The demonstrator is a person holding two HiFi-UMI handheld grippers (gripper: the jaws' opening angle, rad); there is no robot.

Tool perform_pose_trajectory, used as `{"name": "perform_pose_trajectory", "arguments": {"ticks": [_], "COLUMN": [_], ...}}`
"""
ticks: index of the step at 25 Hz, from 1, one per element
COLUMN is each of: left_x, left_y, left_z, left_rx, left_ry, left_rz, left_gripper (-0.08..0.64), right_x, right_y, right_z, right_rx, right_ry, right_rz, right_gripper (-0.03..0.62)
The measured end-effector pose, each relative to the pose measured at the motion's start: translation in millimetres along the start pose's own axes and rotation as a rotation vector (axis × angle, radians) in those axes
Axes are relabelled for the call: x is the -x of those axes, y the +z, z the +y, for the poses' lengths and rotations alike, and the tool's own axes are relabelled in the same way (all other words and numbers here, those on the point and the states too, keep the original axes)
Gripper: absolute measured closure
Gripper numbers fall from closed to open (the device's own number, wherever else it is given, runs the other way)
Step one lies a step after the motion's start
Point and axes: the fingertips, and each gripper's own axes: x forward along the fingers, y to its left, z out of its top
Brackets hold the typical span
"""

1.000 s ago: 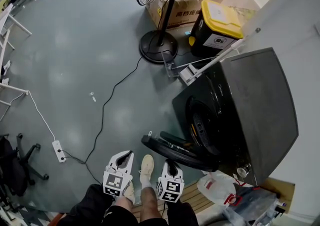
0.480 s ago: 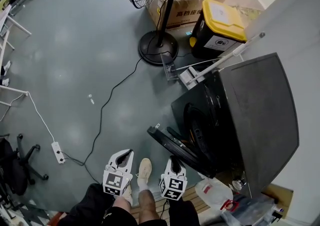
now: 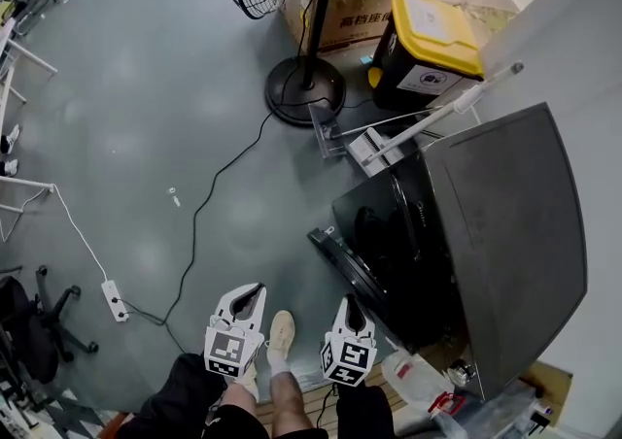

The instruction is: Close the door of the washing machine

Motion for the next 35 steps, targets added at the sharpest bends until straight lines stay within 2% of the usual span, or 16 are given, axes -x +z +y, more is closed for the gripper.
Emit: {"name": "perform_pose_trajectory", "arguments": {"ticks": [10,15,27,35], "left_x": [-46,-62,-78,-66], "left_y": [23,32,30,29], "left_z": [1,0,-1,8], "left_rx": [-0.019,-0.024,-0.033,-0.023], "left_ry": [-0.016,-0.030,-0.046,-0.035], "left_rz": [-0.020,-0.019,0.003,-0.004], "left_gripper": [0.535,0.535,0.535,0.535], "right_x": [-28,-42,-48,-51], "right_y": [27,40,45,43], "right_z": [-41,-61,-65,-67], "right_rx": [-0.008,-0.044,-0.049,-0.098], "right_ry": [-0.051,-0.086,-0.087,-0.125], "right_rz": [-0.038,-0.046,-0.065,-0.057], "right_gripper": [0.575,0.575,0.575,0.575]}}
